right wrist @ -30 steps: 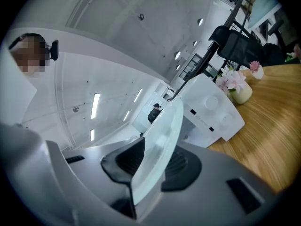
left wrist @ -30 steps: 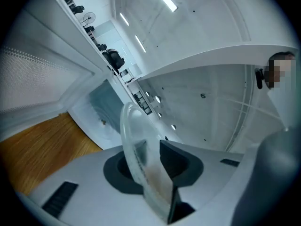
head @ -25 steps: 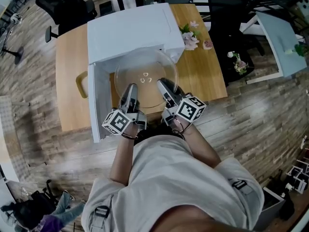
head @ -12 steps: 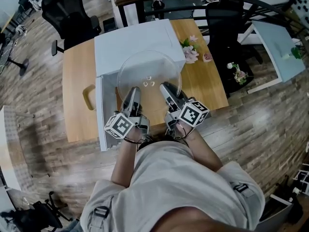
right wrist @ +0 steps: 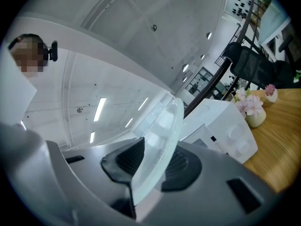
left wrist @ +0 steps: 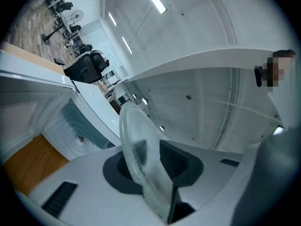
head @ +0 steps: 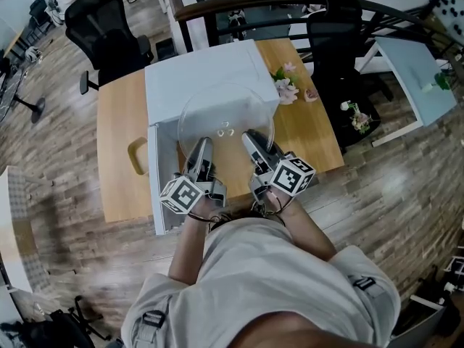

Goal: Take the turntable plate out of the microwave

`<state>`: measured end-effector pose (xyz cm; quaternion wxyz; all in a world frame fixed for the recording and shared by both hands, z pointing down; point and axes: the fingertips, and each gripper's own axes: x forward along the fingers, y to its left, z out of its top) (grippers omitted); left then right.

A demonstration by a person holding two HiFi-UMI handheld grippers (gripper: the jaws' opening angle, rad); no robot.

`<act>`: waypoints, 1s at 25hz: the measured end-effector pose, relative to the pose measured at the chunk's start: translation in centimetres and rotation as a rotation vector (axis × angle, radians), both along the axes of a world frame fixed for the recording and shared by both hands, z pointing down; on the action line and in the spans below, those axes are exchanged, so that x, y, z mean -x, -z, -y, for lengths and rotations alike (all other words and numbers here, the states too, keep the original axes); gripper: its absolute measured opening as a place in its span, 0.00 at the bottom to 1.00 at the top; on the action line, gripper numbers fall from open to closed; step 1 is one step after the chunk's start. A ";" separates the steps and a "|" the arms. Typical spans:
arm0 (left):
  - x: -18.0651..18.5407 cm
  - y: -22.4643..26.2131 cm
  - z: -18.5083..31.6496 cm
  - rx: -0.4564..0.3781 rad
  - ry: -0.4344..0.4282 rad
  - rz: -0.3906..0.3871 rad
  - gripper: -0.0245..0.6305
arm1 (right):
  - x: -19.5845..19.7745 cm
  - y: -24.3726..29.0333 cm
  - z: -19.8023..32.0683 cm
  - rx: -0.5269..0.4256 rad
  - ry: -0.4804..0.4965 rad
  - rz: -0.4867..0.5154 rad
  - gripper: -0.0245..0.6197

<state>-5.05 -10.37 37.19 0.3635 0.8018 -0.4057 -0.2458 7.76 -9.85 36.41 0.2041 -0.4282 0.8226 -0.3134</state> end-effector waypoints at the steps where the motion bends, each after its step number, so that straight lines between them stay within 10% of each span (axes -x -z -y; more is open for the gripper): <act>1: 0.0 0.1 0.0 -0.001 -0.001 0.000 0.21 | 0.0 0.1 0.0 -0.001 -0.001 -0.001 0.21; 25: 0.7 0.2 0.2 -0.010 0.007 0.004 0.21 | 0.8 0.1 0.4 -0.015 0.017 -0.009 0.21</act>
